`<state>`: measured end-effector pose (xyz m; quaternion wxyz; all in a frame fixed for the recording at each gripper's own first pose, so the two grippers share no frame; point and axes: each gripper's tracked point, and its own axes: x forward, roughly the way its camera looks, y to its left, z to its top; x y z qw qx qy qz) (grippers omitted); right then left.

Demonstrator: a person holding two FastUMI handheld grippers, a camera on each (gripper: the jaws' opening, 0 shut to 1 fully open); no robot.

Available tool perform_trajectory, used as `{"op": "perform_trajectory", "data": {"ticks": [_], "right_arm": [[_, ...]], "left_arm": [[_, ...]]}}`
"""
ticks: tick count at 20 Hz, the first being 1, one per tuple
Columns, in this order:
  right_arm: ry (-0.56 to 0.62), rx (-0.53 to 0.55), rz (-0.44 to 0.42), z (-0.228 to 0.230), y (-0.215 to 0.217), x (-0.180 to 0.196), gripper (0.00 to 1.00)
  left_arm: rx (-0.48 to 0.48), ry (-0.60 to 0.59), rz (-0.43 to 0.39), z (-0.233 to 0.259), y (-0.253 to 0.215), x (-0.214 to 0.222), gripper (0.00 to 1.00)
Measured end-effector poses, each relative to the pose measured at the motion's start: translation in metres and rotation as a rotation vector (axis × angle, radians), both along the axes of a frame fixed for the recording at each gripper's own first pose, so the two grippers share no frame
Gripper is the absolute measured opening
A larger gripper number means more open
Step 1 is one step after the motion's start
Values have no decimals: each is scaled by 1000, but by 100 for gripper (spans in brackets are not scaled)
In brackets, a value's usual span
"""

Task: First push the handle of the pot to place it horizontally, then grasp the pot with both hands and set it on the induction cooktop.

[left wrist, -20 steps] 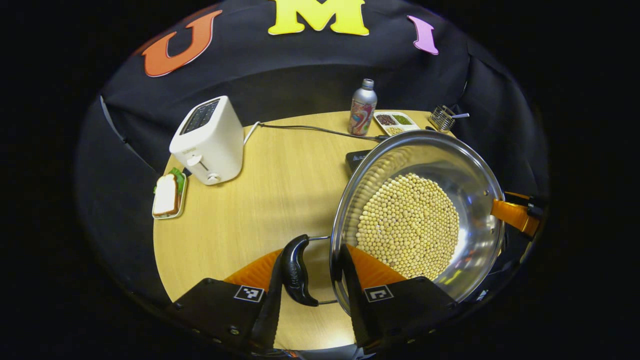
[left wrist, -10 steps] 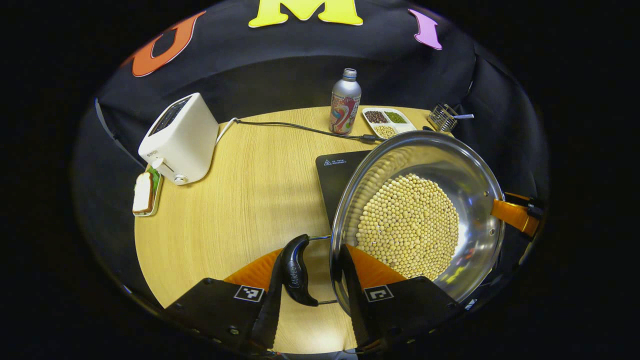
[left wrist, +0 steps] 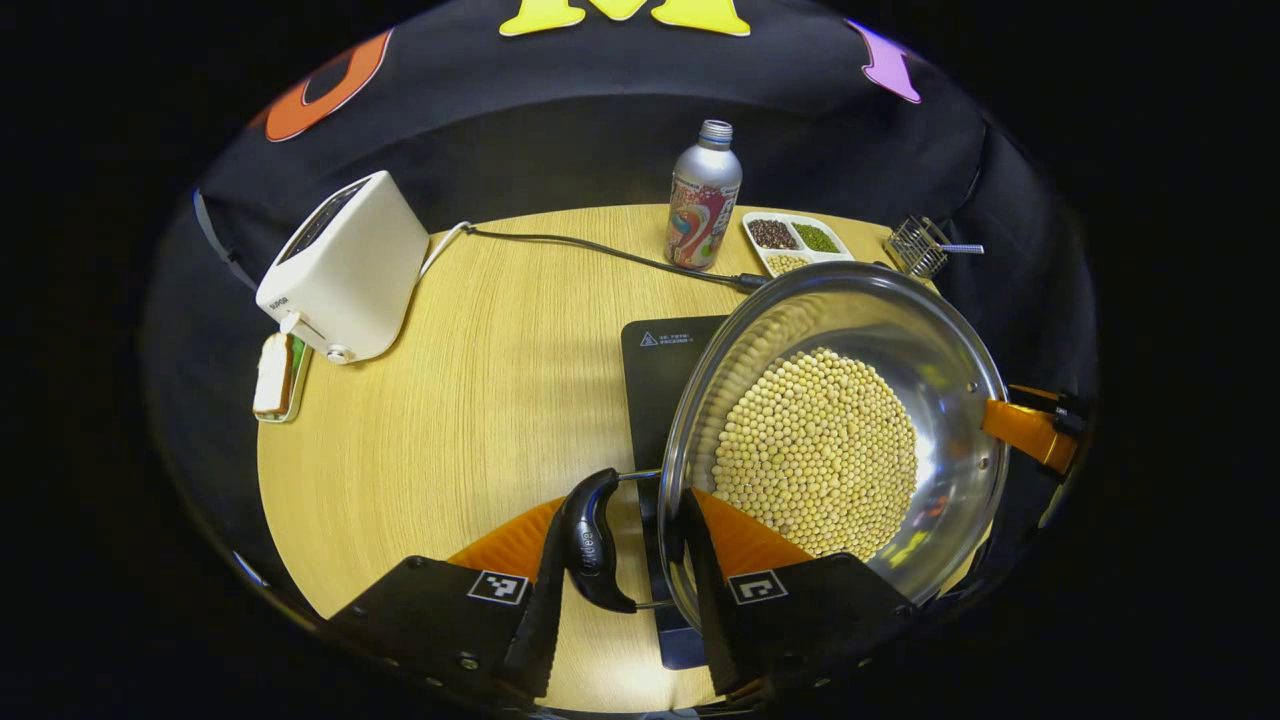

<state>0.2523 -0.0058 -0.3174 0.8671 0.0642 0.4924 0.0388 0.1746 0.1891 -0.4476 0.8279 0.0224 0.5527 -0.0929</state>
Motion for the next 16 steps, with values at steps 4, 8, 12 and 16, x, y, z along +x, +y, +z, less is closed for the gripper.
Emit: {"op": "perform_trajectory", "data": {"ticks": [4, 8, 12, 16], "right_arm": [[28, 9, 16, -6, -1, 5, 53], [39, 30, 13, -11, -3, 6, 53], [25, 34, 33, -13, -4, 7, 53], [7, 75, 23, -15, -3, 5, 54]], "left_arm": [[17, 13, 8, 1, 3, 2, 58], [36, 20, -4, 9, 0, 11, 57], [31, 23, -8, 5, -2, 6, 58], [22, 19, -21, 6, -1, 10, 58]]}}
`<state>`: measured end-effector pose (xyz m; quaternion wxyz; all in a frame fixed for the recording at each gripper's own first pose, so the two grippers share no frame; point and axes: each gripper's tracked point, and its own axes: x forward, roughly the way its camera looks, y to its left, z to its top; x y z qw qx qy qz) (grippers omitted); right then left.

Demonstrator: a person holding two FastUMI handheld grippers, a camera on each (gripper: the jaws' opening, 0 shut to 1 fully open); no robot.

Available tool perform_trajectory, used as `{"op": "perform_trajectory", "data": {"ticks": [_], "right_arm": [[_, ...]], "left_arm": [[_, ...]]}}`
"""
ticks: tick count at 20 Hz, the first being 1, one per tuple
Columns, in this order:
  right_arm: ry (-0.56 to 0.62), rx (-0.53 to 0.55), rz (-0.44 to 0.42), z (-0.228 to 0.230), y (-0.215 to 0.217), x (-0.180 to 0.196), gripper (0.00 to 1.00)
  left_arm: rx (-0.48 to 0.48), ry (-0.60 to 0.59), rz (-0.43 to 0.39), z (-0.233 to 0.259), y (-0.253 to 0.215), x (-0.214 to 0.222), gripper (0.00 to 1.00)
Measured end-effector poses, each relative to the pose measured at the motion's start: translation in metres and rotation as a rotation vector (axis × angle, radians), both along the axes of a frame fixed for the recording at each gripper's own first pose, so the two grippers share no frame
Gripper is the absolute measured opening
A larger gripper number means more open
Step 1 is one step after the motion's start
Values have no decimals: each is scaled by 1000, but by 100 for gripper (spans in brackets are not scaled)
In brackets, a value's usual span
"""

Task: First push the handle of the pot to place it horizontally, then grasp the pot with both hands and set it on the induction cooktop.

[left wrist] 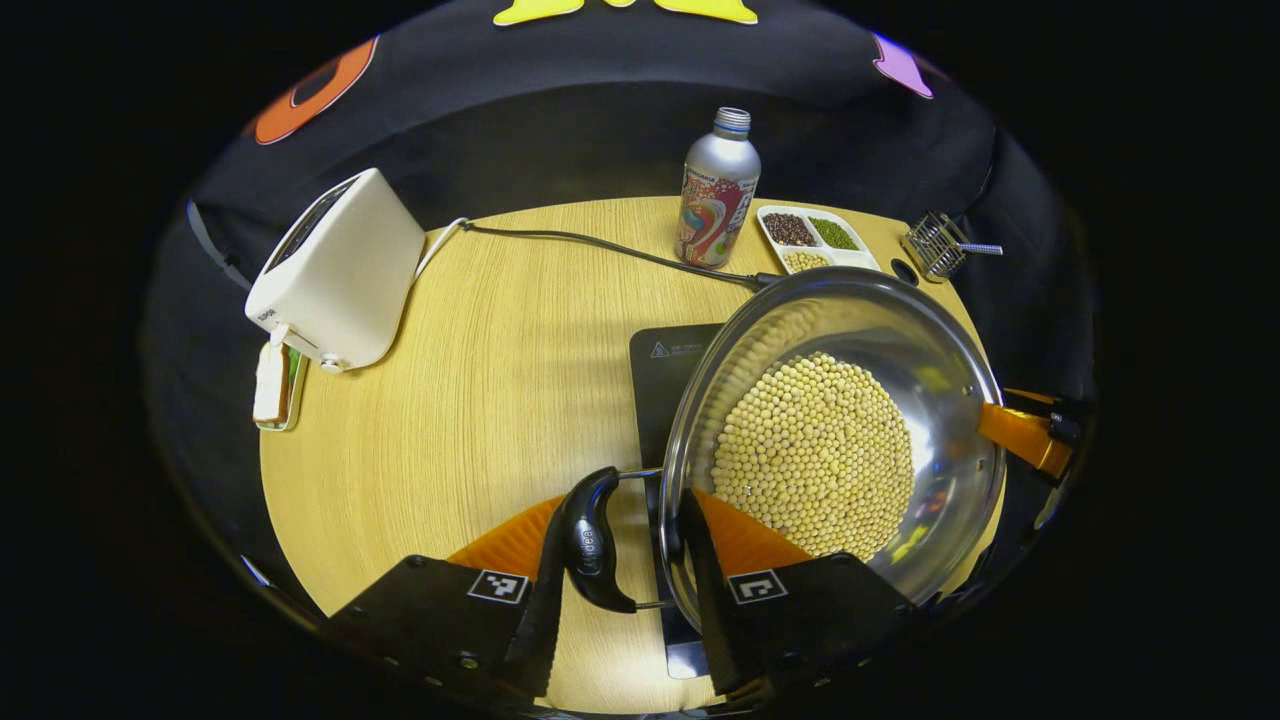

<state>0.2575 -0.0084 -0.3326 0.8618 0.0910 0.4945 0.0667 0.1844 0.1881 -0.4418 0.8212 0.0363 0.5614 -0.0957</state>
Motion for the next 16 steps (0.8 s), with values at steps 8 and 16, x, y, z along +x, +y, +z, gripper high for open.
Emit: {"op": "perform_trajectory", "data": {"ticks": [8, 16], "right_arm": [[-43, 7, -14, -3, 0, 0, 54], [-55, -1, 1, -7, -4, 3, 67]], "left_arm": [[1, -21, -6, 0, -2, 4, 58], [-28, -78, -3, 3, -1, 6, 61]]}}
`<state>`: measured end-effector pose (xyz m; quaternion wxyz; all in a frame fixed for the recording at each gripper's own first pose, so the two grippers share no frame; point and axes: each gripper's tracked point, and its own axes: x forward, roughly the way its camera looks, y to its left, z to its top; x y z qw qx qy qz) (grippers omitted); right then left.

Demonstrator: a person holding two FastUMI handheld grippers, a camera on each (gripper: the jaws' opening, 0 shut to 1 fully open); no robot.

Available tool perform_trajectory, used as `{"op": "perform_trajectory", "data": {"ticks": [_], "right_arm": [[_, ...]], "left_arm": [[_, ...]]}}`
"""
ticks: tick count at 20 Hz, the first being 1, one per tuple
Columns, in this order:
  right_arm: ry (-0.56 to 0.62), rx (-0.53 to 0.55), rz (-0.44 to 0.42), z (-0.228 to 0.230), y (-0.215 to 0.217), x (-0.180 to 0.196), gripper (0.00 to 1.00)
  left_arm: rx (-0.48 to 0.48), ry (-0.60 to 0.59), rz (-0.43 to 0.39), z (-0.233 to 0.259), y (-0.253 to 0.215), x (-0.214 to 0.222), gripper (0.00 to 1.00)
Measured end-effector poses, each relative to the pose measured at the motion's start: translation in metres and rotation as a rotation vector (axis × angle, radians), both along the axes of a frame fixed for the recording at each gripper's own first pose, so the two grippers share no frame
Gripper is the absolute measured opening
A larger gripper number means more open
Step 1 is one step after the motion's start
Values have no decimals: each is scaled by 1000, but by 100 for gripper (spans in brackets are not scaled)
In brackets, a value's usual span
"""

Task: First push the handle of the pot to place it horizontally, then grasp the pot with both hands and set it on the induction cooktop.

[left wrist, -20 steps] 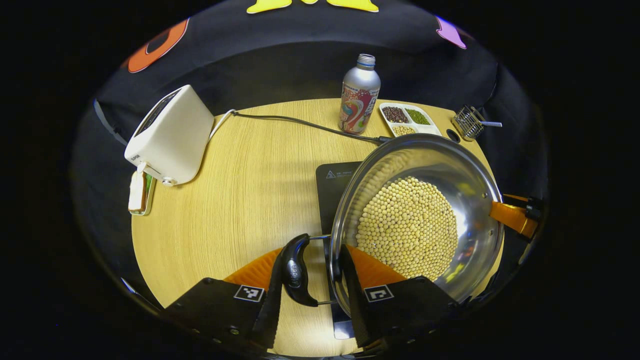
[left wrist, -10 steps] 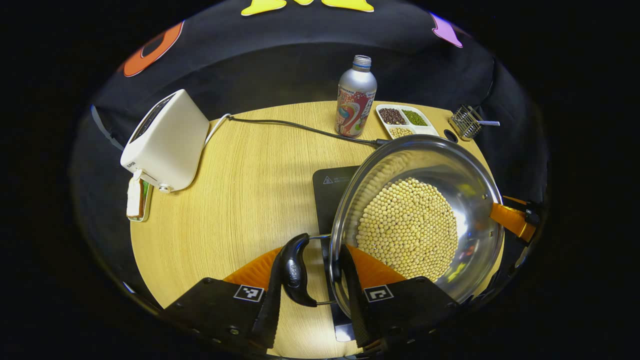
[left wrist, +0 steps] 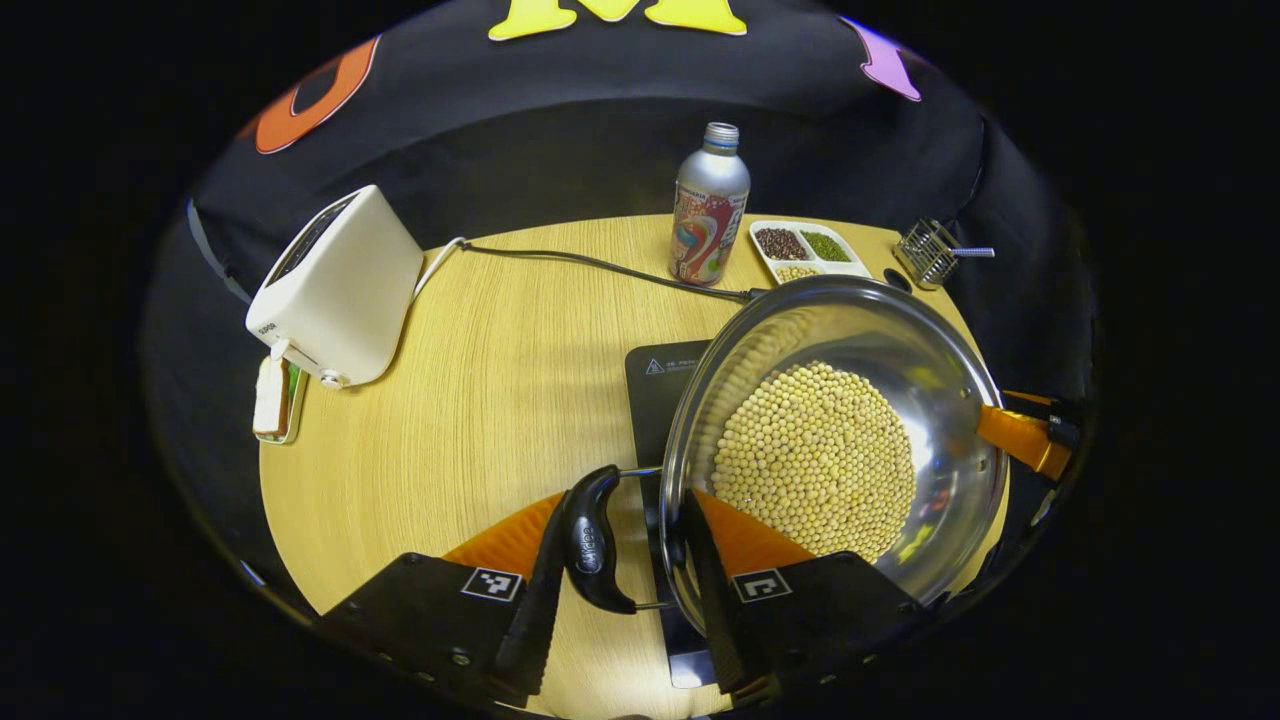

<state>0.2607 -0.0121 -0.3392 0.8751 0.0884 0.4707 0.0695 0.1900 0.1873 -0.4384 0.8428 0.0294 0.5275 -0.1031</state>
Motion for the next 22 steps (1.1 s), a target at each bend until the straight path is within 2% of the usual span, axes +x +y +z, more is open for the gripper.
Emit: {"op": "perform_trajectory", "data": {"ticks": [1, 2, 3, 4, 8, 12, 15, 22], "right_arm": [[-20, 14, -12, 2, 3, -1, 77], [-35, 10, -24, 5, -1, -1, 77], [-60, 10, -26, 9, -2, -1, 77], [-79, 3, -16, 15, -3, -2, 82], [-175, -49, 42, 38, -1, -16, 79], [-239, -79, 88, 54, 7, -29, 80], [-274, -83, 126, 60, 15, -42, 80], [-343, -165, 72, 105, 22, -74, 80]], "left_arm": [[-3, -13, 10, 2, 2, -2, 65], [5, -47, 19, 5, 5, -7, 77], [27, -93, 27, 12, 12, -8, 100], [51, -133, 35, 16, 17, -7, 97], [33, -238, 91, 44, 16, -18, 96], [-11, -276, 122, 65, 13, -45, 96], [27, -297, 144, 70, 26, -55, 96], [-47, -441, 142, 122, 42, -74, 97]]}}
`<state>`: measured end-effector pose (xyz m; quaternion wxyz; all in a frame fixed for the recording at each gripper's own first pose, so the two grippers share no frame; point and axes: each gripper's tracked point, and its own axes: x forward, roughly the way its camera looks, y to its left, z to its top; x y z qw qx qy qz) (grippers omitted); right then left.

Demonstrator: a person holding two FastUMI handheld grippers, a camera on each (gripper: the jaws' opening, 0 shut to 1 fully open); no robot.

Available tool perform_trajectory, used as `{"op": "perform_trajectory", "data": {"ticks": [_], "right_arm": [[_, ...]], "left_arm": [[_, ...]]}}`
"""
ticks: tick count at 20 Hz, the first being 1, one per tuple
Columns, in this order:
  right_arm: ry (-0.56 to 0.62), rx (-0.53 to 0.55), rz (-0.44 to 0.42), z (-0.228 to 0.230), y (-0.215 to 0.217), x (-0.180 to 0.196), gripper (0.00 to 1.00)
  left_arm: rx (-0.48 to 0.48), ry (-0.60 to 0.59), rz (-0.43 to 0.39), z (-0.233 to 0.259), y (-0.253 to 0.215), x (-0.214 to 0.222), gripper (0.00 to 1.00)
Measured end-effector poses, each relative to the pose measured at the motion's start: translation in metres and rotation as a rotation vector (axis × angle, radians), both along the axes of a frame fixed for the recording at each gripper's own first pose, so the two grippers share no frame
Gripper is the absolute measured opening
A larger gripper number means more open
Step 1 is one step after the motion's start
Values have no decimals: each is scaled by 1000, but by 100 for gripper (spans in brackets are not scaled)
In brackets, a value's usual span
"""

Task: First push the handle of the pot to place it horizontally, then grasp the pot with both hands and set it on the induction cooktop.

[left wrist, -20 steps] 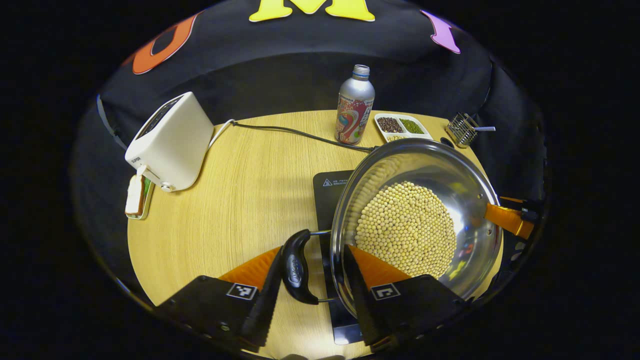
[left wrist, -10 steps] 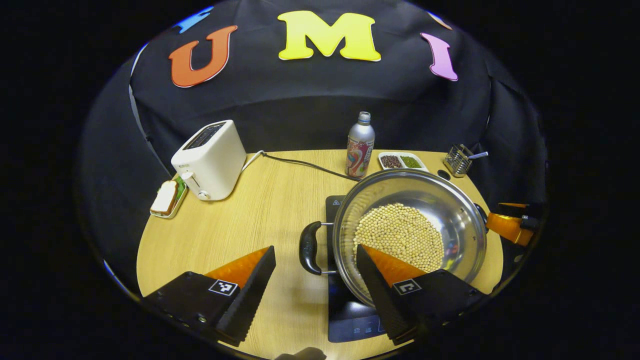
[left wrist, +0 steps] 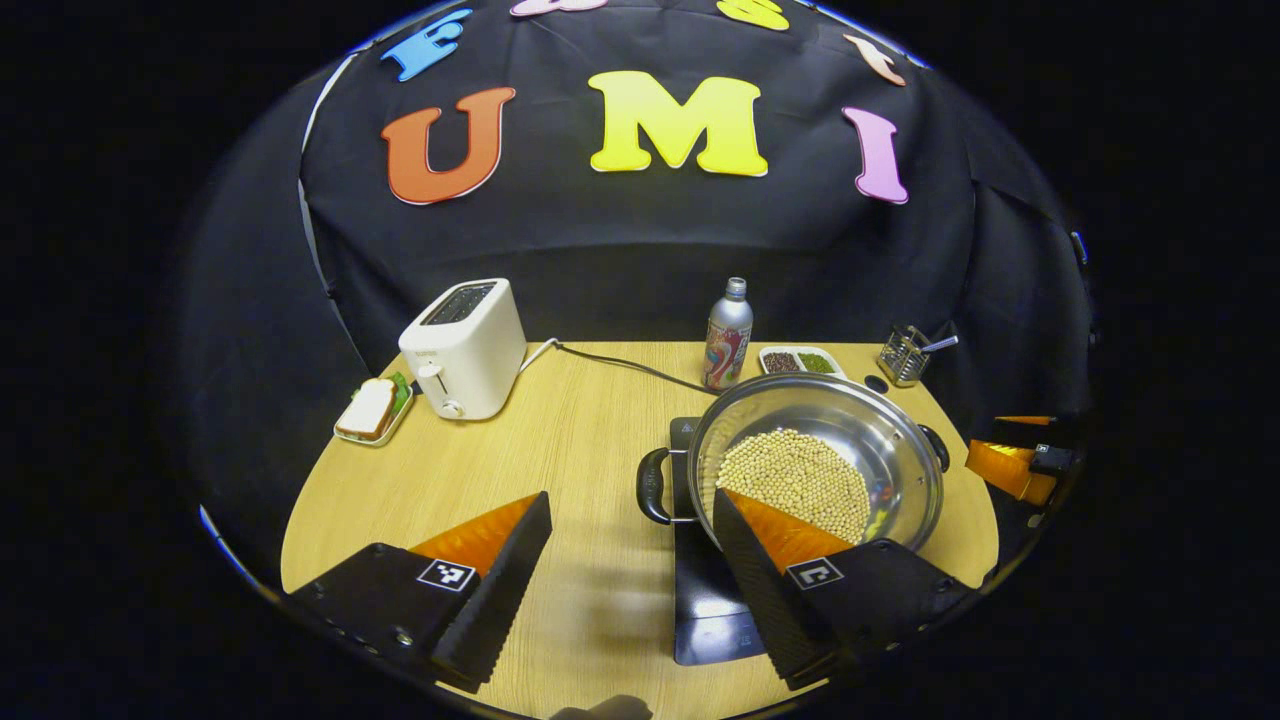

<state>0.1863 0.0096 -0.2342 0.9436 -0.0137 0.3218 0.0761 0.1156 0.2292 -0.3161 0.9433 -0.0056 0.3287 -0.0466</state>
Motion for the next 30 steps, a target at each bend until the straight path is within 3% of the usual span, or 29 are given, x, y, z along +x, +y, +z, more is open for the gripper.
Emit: {"op": "perform_trajectory", "data": {"ticks": [6, 8, 9, 11, 16, 22, 30], "right_arm": [[-216, -25, 5, 106, 40, -40, 80], [-292, -11, 2, 146, 51, -54, 83], [-329, 0, -6, 168, 56, -62, 91], [-404, 20, -14, 209, 64, -83, 100], [-551, 81, -75, 279, 61, -127, 100], [-608, 116, -120, 307, 54, -168, 100], [-605, 160, -102, 299, 46, -178, 100]], "left_arm": [[-13, -192, -46, 89, 25, -24, 97], [-9, -289, -60, 132, 32, -34, 96], [-4, -333, -61, 153, 36, -40, 96], [-13, -418, -56, 188, 47, -56, 96], [-63, -518, 7, 247, 80, -105, 96], [-55, -576, 42, 277, 110, -143, 96], [-56, -619, 123, 292, 117, -167, 95]]}}
